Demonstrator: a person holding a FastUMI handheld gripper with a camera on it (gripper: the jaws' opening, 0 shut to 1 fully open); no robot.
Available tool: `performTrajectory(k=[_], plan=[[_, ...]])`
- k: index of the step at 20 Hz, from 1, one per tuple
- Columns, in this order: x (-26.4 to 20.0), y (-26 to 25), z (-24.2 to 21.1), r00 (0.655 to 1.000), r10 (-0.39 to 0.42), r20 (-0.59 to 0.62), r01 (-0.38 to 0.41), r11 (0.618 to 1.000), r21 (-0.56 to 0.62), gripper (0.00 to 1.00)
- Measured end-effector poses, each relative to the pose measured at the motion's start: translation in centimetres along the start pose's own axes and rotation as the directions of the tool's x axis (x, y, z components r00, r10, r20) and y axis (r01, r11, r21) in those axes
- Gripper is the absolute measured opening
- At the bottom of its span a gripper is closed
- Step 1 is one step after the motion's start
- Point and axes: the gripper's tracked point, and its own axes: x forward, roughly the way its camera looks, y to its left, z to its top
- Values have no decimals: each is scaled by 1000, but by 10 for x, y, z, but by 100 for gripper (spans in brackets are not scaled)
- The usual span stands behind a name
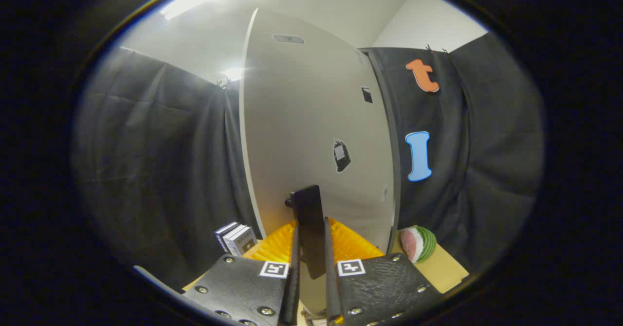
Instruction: Open the shoe cabinet door, grab the shoes and put them into the shoe cabinet, then close the shoe cabinet door.
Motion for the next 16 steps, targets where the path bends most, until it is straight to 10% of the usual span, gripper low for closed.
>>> performTrajectory(k=[16], plan=[[-61, -115, 22, 999, -48, 2, 48, 989, -142, 21]])
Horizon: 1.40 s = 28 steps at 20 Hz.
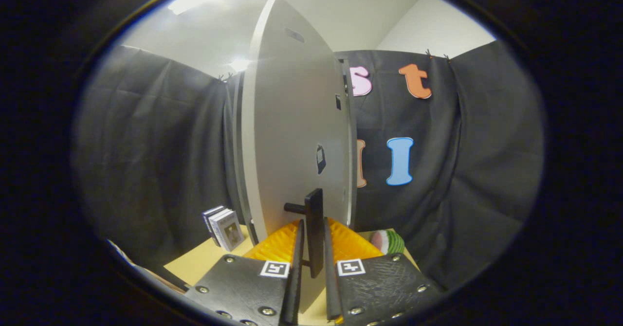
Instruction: Open the shoe cabinet door, grab the shoes and put them into the shoe cabinet, then close the shoe cabinet door.
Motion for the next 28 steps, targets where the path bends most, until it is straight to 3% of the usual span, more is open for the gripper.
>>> performTrajectory(k=[4, 6, 7, 11, 15, 20, 28], plan=[[-8, -50, 0, 992, -128, 11, 128, 991, -25, 19], [-11, -82, 2, 980, -196, 23, 197, 980, -32, 7], [-15, -100, 6, 971, -234, 37, 236, 971, -37, 6], [-21, -93, -2, 988, -153, 7, 152, 986, 65, 9], [-41, -90, 9, 984, -169, 62, 171, 985, -32, 12], [-63, -35, 8, 993, -83, 89, 86, 996, -31, 12], [-49, 55, -71, 997, 71, -36, -70, 997, 25, 12]])
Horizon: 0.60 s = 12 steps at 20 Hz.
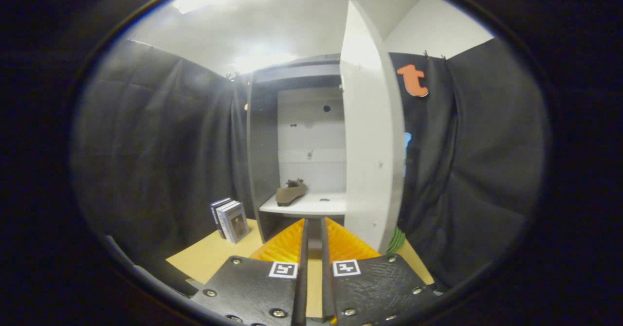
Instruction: Open the shoe cabinet door, grab the shoes and put them into the shoe cabinet, then close the shoe cabinet door.
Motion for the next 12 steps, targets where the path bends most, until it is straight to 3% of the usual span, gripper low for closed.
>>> performTrajectory(k=[6, 12], plan=[[36, 54, -104, 986, 67, -155, -56, 996, 76, 12], [65, 99, -225, 927, 118, -356, -70, 987, 145, 13]])
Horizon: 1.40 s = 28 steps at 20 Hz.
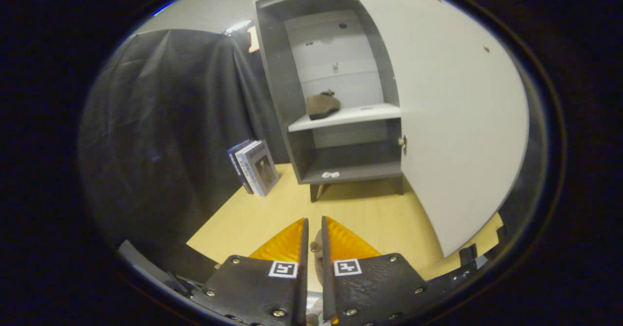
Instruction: Open the shoe cabinet door, grab the shoes and put them into the shoe cabinet, then close the shoe cabinet door.
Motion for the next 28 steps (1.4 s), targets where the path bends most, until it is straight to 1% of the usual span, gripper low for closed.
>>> performTrajectory(k=[4, 5, 6, 7, 11, 12, 13, 15, 18, 22, 26, 27, 28], plan=[[41, 11, -64, 993, 7, -118, -11, 999, -35, 13], [49, 12, -79, 989, 2, -149, -8, 999, -37, 16], [59, 11, -93, 984, -9, -180, 2, 999, -44, 19], [67, 9, -106, 978, -19, -207, 9, 999, -49, 20], [88, 0, -143, 954, -73, -292, 52, 996, -78, 21], [95, -4, -150, 947, -90, -307, 66, 994, -86, 26], [100, -9, -156, 941, -106, -322, 80, 993, -92, 29], [112, -15, -165, 930, -124, -347, 98, 991, -91, 29], [128, -15, -174, 918, -128, -376, 100, 991, -94, 29], [151, -9, -175, 911, -130, -392, 99, 990, -99, 29], [164, -8, -181, 894, -142, -425, 110, 989, -100, 29], [167, -15, -167, 888, -163, -431, 129, 986, -108, 29], [163, -13, -176, 888, -163, -430, 132, 986, -102, 20]])
